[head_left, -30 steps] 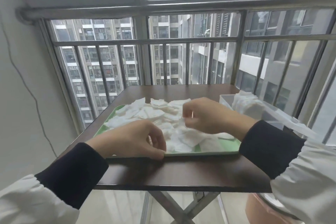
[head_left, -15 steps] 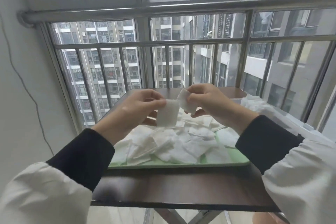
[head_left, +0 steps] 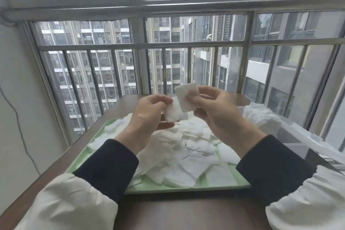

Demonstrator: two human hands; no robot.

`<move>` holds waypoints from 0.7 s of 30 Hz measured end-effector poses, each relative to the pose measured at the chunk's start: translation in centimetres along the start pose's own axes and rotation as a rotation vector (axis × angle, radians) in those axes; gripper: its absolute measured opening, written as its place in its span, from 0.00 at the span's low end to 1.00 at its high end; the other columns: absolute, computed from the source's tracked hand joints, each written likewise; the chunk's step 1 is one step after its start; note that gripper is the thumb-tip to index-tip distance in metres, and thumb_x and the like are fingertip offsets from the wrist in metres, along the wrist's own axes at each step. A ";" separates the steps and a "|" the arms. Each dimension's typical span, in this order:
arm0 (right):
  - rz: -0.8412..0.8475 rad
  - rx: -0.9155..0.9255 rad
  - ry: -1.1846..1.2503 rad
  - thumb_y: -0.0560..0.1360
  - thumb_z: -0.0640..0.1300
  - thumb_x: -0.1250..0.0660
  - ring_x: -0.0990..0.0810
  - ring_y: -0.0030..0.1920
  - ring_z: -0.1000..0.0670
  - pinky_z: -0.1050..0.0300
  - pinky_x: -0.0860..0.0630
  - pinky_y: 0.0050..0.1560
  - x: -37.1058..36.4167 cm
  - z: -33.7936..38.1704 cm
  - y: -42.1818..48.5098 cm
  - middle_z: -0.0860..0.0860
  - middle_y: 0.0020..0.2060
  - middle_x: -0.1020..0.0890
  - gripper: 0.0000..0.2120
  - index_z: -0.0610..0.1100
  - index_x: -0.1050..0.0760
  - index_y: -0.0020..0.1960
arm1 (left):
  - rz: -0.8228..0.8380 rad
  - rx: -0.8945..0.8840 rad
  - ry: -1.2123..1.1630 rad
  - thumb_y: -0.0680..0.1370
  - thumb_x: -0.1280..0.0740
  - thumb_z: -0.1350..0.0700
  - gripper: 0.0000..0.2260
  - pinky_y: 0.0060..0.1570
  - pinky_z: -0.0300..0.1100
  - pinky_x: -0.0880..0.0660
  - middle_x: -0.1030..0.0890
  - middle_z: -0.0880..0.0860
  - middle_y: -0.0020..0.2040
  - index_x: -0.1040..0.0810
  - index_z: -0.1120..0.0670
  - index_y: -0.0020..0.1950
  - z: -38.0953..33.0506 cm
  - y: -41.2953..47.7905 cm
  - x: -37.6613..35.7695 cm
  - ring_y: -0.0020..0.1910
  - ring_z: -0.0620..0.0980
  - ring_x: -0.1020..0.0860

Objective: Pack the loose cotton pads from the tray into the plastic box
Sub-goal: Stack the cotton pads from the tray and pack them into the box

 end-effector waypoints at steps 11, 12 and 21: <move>-0.022 -0.023 -0.135 0.67 0.40 0.20 0.14 0.46 0.48 0.60 0.23 0.40 0.0 -0.6 -0.5 0.46 0.45 0.13 0.13 0.43 0.20 0.48 | 0.193 -0.093 -0.069 0.77 0.32 0.42 0.15 0.36 0.41 0.20 0.14 0.54 0.48 0.13 0.51 0.48 -0.7 -0.9 -1.2 0.45 0.54 0.14; -0.021 -0.022 -0.142 0.67 0.40 0.20 0.14 0.46 0.47 0.60 0.23 0.40 0.0 -0.6 -0.6 0.46 0.45 0.13 0.13 0.44 0.20 0.48 | 0.204 -0.114 -0.059 0.76 0.30 0.41 0.16 0.37 0.41 0.20 0.13 0.54 0.49 0.14 0.53 0.51 -0.8 -1.1 -1.2 0.46 0.55 0.14; -0.074 0.089 -0.524 0.76 0.50 0.27 0.19 0.32 0.55 0.66 0.28 0.31 0.0 -0.5 -0.6 0.50 0.37 0.16 0.10 0.45 0.22 0.46 | -0.003 -0.147 -0.104 0.79 0.29 0.57 0.04 0.35 0.38 0.20 0.14 0.54 0.47 0.19 0.55 0.53 -0.7 -0.9 0.5 0.44 0.52 0.14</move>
Point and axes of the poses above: each hand's wrist, its own y-axis towards the middle knuckle, its own x-axis out of the back of the hand, z = x × y, the point moved 6 cm from there along y, towards the middle knuckle
